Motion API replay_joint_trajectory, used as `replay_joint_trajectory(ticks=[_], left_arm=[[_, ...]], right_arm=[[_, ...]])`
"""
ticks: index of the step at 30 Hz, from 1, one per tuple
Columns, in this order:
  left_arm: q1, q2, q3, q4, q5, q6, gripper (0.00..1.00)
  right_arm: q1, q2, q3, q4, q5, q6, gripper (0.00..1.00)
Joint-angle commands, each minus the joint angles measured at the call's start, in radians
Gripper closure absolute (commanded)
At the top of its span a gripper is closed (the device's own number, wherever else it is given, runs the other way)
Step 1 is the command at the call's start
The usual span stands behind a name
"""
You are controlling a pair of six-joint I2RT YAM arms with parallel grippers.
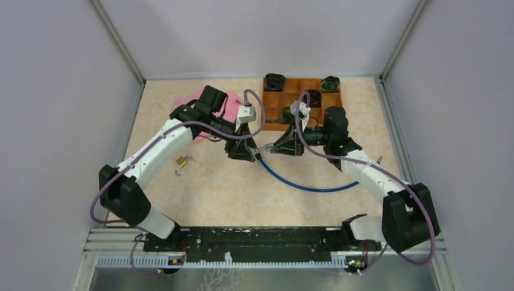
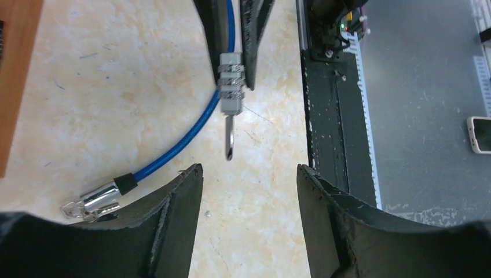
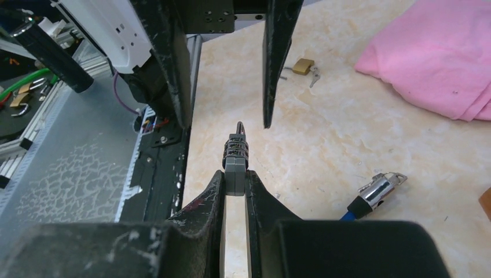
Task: Lock with the key
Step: Pick up the lock from the center of the board, then lock the lock.
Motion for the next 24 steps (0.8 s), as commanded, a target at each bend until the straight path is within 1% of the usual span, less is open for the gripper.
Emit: replay_joint_trajectory(ticks=[1, 4, 5, 7, 9, 12, 13, 18, 20, 24], left_arm=[[0.081, -0.023, -0.001, 0.131, 0.170, -0.050, 0.33], [0.141, -0.037, -0.045, 0.279, 0.246, -0.154, 0.33], [0.152, -0.043, -0.066, 0.352, 0.261, -0.187, 0.33], [0.159, -0.060, -0.107, 0.447, 0.277, -0.237, 0.33], [0.159, -0.086, -0.158, 0.557, 0.289, -0.292, 0.33], [0.157, -0.145, -0.259, 0.826, 0.305, -0.459, 0.32], [0.156, -0.151, -0.269, 0.863, 0.313, -0.498, 0.33], [0.119, -0.143, -0.243, 0.864, 0.286, -0.554, 0.36], [0.113, -0.141, -0.245, 0.889, 0.281, -0.591, 0.37], [0.096, -0.134, -0.250, 0.935, 0.260, -0.631, 0.44]], right_arm=[[-0.021, -0.041, -0.013, 0.352, -0.061, 0.265, 1.00], [-0.028, -0.031, -0.028, 0.545, -0.053, 0.430, 1.00], [-0.034, -0.023, -0.029, 0.607, -0.048, 0.486, 1.00], [-0.041, -0.012, -0.028, 0.725, -0.025, 0.590, 1.00], [-0.043, -0.005, -0.023, 0.780, -0.001, 0.642, 1.00], [-0.044, -0.002, -0.032, 0.828, 0.035, 0.680, 1.00], [-0.043, -0.001, -0.041, 0.839, 0.045, 0.687, 1.00], [-0.044, 0.007, -0.064, 0.863, 0.076, 0.698, 1.00], [-0.044, 0.010, -0.067, 0.860, 0.082, 0.698, 1.00], [-0.043, 0.018, -0.074, 0.864, 0.097, 0.700, 1.00]])
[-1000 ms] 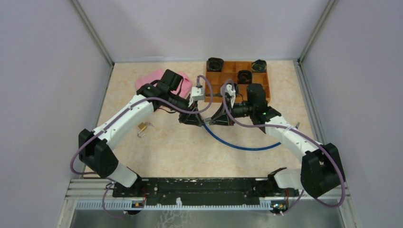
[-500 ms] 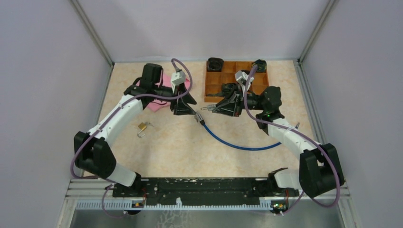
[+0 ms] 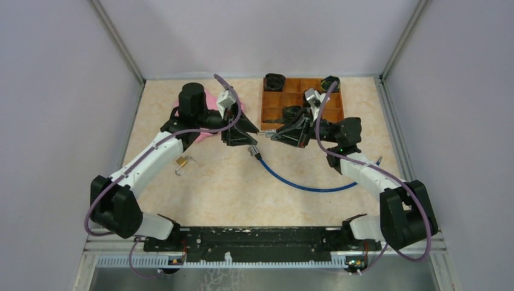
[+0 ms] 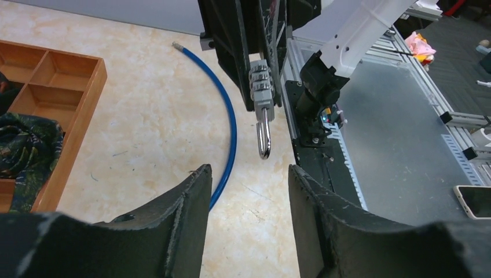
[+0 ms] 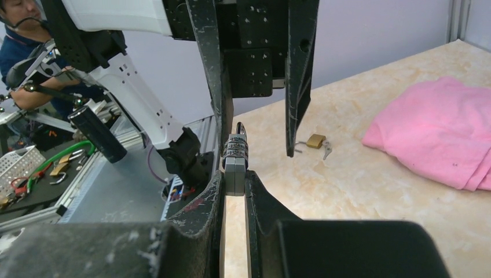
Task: Lock with the key
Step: Lock the lock.
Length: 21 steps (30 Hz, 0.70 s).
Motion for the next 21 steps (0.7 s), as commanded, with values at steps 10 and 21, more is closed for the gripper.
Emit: replay_joint_trajectory(ticks=[10, 21], left_arm=[[-0.032, 0.010, 0.011, 0.153, -0.027, -0.134, 0.62], [-0.032, 0.013, 0.008, 0.160, -0.030, -0.128, 0.92]], right_arm=[[-0.005, 0.017, -0.014, 0.073, 0.050, 0.005, 1.00], [-0.006, 0.022, -0.022, 0.073, 0.051, -0.011, 1.00]])
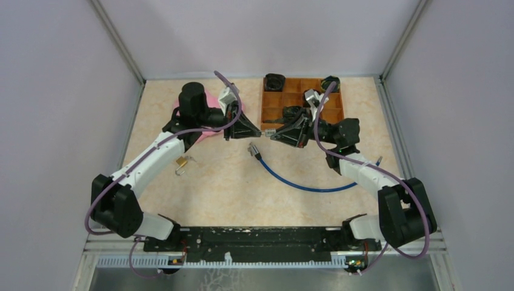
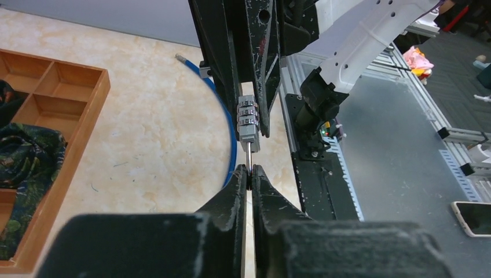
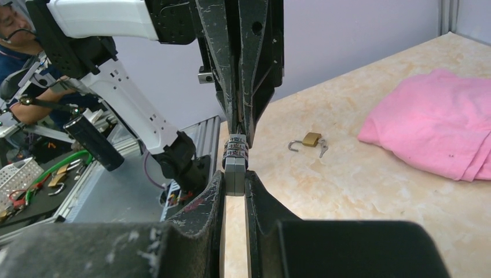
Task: Lock with the key
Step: Lock the lock.
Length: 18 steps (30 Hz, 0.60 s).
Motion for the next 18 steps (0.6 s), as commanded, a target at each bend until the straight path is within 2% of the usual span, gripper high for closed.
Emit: replay_joint_trajectory(ticks=[1, 2, 3, 6, 8, 9, 13, 15, 18], left_arm=[[-0.004, 0.002, 0.010, 0.016, 0.003, 0.019, 0.99], [-0.003, 0.001, 0.021, -0.018, -0.002, 0.044, 1.00], [-0.004, -0.001, 0.037, -0.073, -0.013, 0.084, 1.00], [-0.005, -0.007, 0.090, -0.265, -0.082, 0.246, 1.00], [-0.011, -0.012, 0.137, -0.414, -0.131, 0.385, 1.00], [-0.014, -0.013, 0.156, -0.489, -0.152, 0.443, 1.00], [-0.033, 0.007, 0.250, -0.819, -0.259, 0.642, 1.00], [-0.052, 0.027, 0.299, -0.957, -0.318, 0.711, 1.00], [-0.084, 0.058, 0.360, -1.087, -0.394, 0.756, 1.00]], right_arm=[[-0.005, 0.000, 0.001, 0.052, 0.015, -0.038, 1.00], [-0.005, -0.001, 0.003, 0.030, 0.009, -0.053, 1.00], [-0.005, -0.005, 0.008, -0.005, 0.000, -0.100, 0.95], [-0.007, -0.025, 0.043, -0.229, -0.037, -0.310, 0.64], [-0.007, -0.041, 0.100, -0.474, -0.052, -0.509, 0.35], [-0.007, -0.047, 0.131, -0.607, -0.057, -0.621, 0.28], [-0.005, -0.062, 0.252, -1.072, -0.040, -1.023, 0.25], [-0.005, -0.072, 0.268, -1.146, -0.026, -1.082, 0.25], [0.000, -0.077, 0.272, -1.150, -0.033, -1.084, 0.28]])
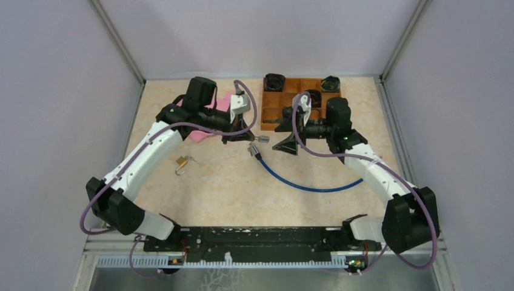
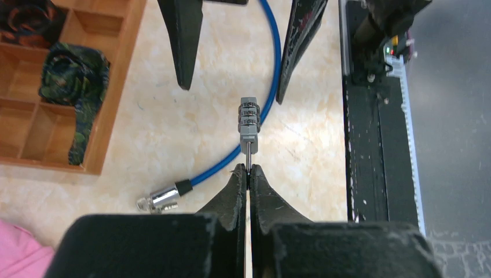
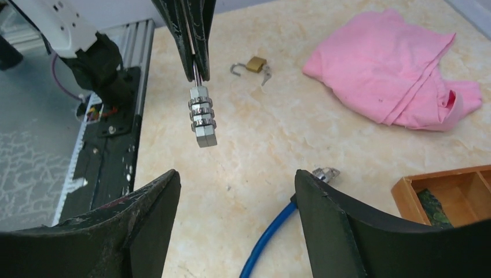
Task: Lock with the key
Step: Lock the lock.
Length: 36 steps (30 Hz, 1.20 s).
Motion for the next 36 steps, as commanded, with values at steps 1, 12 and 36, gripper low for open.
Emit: replay_joint_trajectory(ticks=[1, 12, 36], left_arm=[[-0.047, 0.048, 0.101, -0.335, -0.141, 0.173, 1.00], [-0.108, 0.066, 0.108, -0.230, -0.112, 0.073, 1.00], [-0.111, 0.083, 0.093, -0.203, -0.081, 0.039, 1.00]], right_arm=[[0.010, -0.042, 0.048, -0.188, -0.015, -0.200, 0.29], [0.114, -0.059, -0.031, -0.020, -0.023, -0.021, 0.34], [0.113, -0.094, -0.100, -0.014, 0.006, -0.068, 0.56]])
